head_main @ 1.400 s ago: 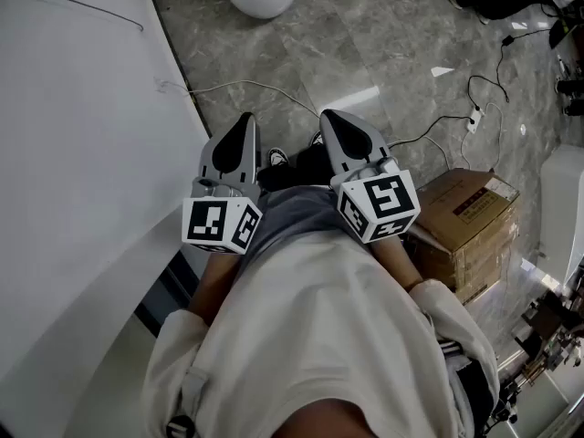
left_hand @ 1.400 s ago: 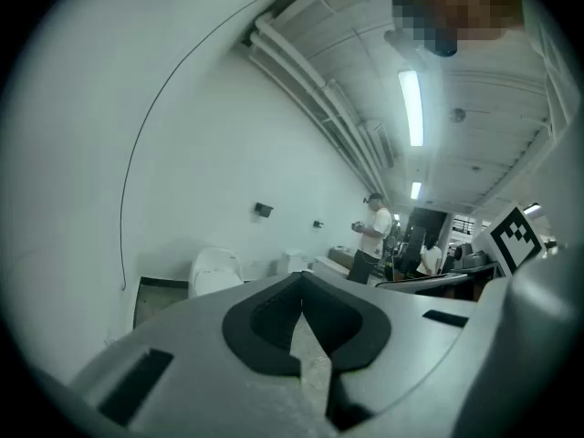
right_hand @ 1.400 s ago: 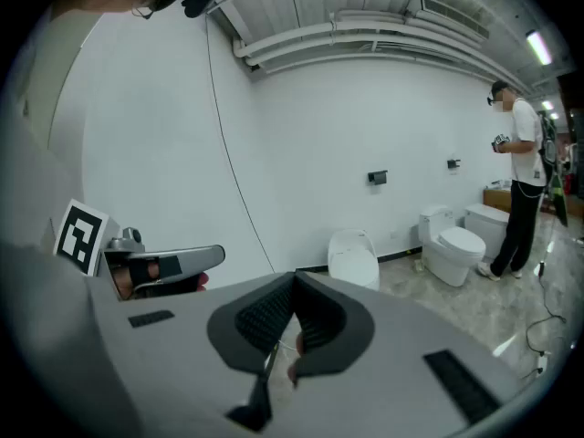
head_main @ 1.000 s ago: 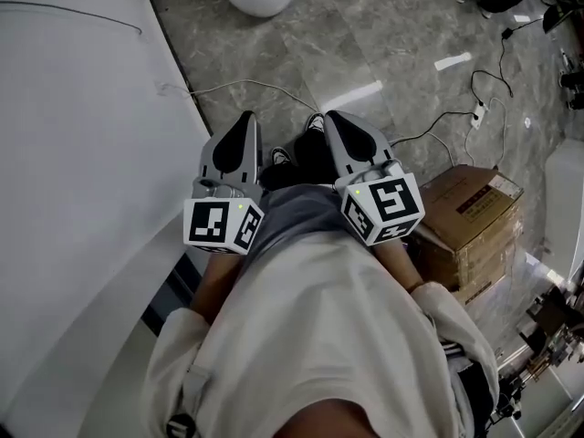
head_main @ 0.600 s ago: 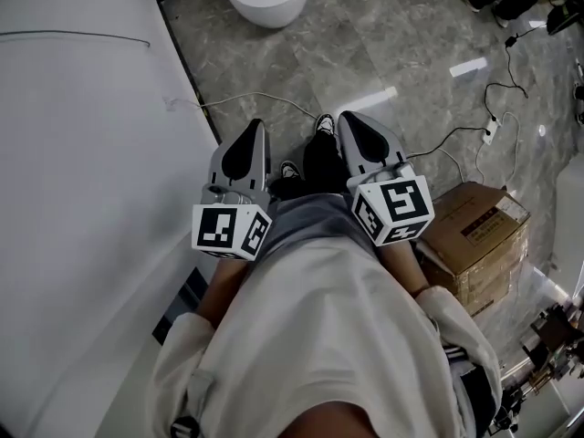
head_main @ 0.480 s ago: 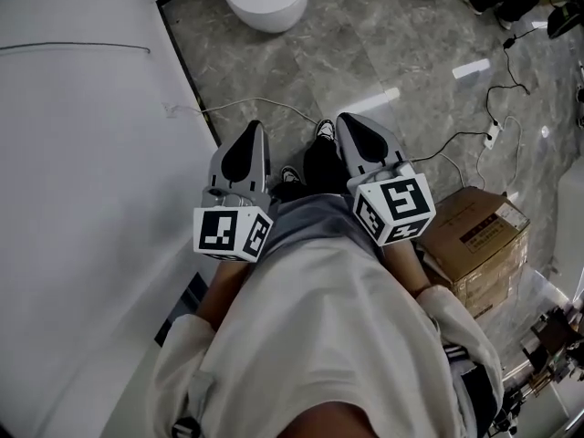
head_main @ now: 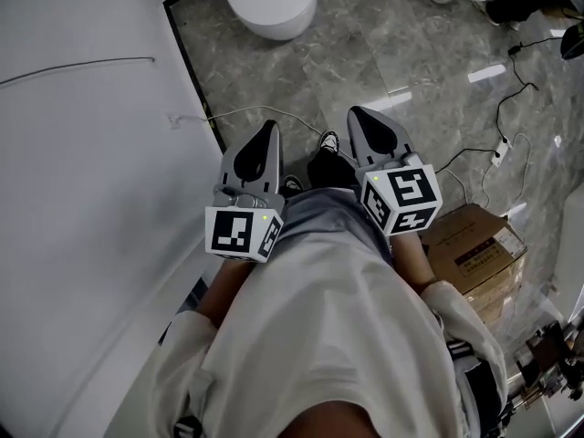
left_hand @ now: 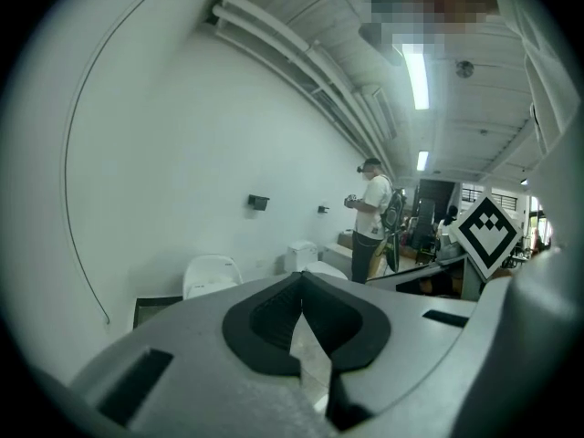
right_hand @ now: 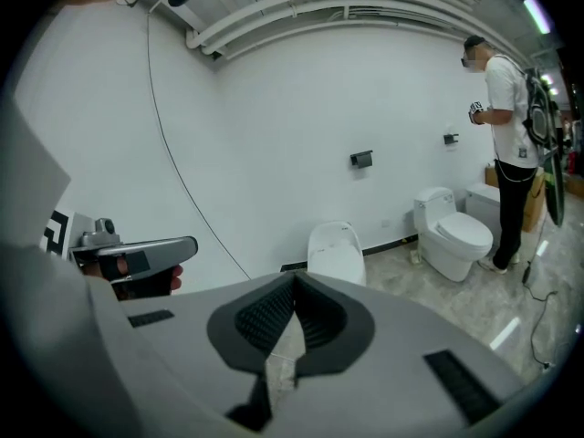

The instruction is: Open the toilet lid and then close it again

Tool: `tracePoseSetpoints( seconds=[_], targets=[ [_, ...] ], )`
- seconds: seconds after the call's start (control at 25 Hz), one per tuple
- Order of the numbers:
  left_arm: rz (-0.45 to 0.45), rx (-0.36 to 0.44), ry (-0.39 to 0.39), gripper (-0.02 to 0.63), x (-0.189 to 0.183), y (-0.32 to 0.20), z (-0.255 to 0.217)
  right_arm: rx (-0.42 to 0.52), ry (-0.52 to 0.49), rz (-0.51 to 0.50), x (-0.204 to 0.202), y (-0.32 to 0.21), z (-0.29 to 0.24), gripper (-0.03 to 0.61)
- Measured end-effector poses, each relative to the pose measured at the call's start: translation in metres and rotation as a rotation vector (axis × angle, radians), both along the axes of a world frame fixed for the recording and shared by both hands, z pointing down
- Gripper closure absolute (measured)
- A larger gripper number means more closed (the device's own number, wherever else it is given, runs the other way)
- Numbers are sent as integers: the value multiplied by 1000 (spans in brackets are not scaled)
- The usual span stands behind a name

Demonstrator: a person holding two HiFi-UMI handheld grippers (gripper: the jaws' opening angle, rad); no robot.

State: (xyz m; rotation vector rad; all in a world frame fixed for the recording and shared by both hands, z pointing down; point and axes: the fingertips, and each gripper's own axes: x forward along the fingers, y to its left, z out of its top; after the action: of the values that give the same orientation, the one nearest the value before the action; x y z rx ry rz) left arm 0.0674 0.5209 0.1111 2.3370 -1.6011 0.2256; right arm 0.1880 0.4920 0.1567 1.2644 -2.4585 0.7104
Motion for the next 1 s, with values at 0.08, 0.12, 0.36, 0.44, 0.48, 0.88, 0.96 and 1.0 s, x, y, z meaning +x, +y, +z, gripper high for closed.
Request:
tracePoseSetpoints(
  seconds=[0.08,0.12,0.36,0.44,0.48,0.88,0.96,1.0],
  targets=[
    [-5,-1,2,606,7,-14,0,-12,0,-18,4,-14,2,569],
    [-15,-3,6,606,9,-21,0,-16,-1,-29,5,-20,3,569],
    [-63,-13,19,606,12,-55,7,-49,2,-49,16,-51,15,568],
    [-72,-13,20,606,13,-64,8,-56,2,-63,17,-61,18,568],
    [-74,-12,20,606,13,-68,8,-56,4,-69,18,-64,19,568],
    [-122,-20,35,606,-2,-95,16,-32,47,-155,3,-84,16,568],
    [-125,-21,37,606,-3,-105,19,-27,50,-140,5,-95,17,568],
    [-127,-24,40,606,-5,-110,21,-29,51,-137,5,-101,18,568]
  ],
)
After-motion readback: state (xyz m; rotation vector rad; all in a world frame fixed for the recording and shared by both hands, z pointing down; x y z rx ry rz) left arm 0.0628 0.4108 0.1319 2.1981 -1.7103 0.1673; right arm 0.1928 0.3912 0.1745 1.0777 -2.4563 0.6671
